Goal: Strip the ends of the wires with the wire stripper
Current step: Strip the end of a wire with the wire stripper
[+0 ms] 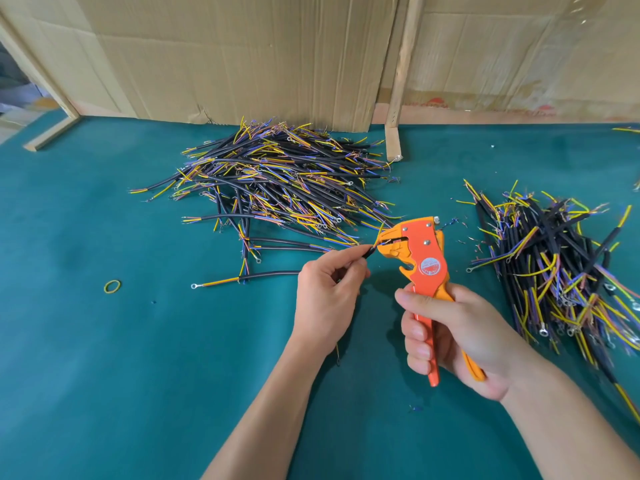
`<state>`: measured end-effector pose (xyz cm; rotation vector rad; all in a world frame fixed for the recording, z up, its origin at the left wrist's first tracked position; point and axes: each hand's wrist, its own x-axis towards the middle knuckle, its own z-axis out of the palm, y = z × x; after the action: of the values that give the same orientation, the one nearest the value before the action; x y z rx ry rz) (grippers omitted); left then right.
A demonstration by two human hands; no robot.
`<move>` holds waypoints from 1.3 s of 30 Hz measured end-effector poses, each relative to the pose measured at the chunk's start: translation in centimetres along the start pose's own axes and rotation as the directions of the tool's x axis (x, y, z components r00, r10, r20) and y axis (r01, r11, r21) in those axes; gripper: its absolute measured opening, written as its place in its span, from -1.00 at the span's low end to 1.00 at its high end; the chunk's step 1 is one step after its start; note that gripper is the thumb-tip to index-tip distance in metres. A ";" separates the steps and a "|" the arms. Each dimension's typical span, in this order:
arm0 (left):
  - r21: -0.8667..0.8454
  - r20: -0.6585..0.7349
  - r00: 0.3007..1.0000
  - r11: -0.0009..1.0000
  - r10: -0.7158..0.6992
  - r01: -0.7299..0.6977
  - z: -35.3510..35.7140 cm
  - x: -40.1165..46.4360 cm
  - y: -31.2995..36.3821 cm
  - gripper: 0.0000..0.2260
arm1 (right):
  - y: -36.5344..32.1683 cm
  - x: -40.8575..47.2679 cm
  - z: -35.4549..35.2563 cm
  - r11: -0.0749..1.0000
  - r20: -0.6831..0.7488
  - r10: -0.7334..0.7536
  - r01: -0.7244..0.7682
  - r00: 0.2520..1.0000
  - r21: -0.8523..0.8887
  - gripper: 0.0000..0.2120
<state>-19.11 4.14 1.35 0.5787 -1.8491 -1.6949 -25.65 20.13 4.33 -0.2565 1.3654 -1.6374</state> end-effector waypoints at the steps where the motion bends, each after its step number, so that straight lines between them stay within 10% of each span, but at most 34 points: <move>1: 0.001 0.004 1.000 1.000 -0.001 0.001 0.0 0.0 0.0 -0.62 | 0.1 0.0 0.1 1.000 -0.013 -0.003 0.003 1.000 0.006 -0.72; 13: -0.050 -0.015 1.000 0.999 -0.009 0.008 0.0 -0.1 0.0 -0.65 | -0.3 -0.2 0.0 1.000 0.062 0.010 -0.009 0.998 -0.017 -0.85; 39: -0.010 -0.032 0.999 1.000 0.008 -0.008 -0.1 -0.2 -0.3 -0.71 | -0.1 -0.2 -1.1 1.000 0.158 0.022 -0.022 0.987 -0.005 -0.47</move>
<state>-18.93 4.10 1.03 0.5897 -1.8172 -1.6800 -26.34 20.98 4.07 -0.3645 1.2470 -1.5621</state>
